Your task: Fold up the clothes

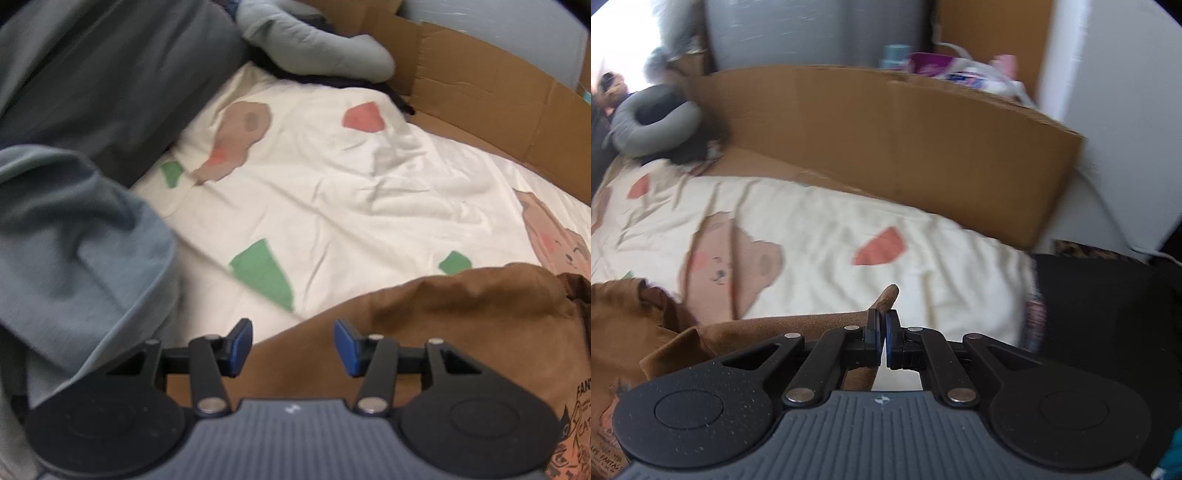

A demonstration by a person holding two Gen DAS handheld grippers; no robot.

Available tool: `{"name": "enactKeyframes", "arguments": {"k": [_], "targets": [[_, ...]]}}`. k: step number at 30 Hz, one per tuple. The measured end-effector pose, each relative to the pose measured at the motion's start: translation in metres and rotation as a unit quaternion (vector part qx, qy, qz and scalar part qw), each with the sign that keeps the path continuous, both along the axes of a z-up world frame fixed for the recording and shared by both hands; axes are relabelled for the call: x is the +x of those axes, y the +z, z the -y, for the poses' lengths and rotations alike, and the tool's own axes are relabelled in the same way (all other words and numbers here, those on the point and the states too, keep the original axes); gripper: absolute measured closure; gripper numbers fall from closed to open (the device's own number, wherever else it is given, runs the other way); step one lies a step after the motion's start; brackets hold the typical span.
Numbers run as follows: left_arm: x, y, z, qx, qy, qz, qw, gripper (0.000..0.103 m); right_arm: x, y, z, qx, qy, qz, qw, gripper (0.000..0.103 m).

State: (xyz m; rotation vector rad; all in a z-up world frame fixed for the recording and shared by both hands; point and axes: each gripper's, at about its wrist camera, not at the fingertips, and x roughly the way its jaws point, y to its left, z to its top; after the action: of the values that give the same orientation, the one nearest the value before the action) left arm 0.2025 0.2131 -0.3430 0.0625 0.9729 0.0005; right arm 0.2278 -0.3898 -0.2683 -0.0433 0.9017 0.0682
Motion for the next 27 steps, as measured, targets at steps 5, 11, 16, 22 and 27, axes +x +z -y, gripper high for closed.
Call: {"name": "enactKeyframes", "arguments": {"k": [5, 11, 16, 22, 27], "targets": [[0.010, -0.004, 0.016, -0.001, -0.022, 0.000, 0.9998, 0.051, -0.003, 0.004, 0.027, -0.037, -0.050, -0.003, 0.998, 0.102], [0.020, -0.008, 0.029, 0.003, -0.041, -0.001, 0.9992, 0.049, -0.001, -0.005, 0.056, -0.094, -0.105, -0.006, 0.990, 0.102], [0.025, -0.014, 0.036, 0.007, -0.055, -0.007, 0.9984, 0.049, 0.005, -0.021, 0.077, -0.099, -0.140, -0.027, 0.985, 0.102], [0.030, -0.016, 0.045, 0.002, -0.066, -0.009, 0.9978, 0.049, 0.009, -0.020, 0.073, -0.082, -0.145, -0.024, 0.986, 0.097], [0.033, -0.019, 0.057, -0.015, -0.082, -0.012, 0.9964, 0.049, 0.012, -0.011, 0.056, -0.046, -0.108, 0.000, 0.993, 0.071]]}}
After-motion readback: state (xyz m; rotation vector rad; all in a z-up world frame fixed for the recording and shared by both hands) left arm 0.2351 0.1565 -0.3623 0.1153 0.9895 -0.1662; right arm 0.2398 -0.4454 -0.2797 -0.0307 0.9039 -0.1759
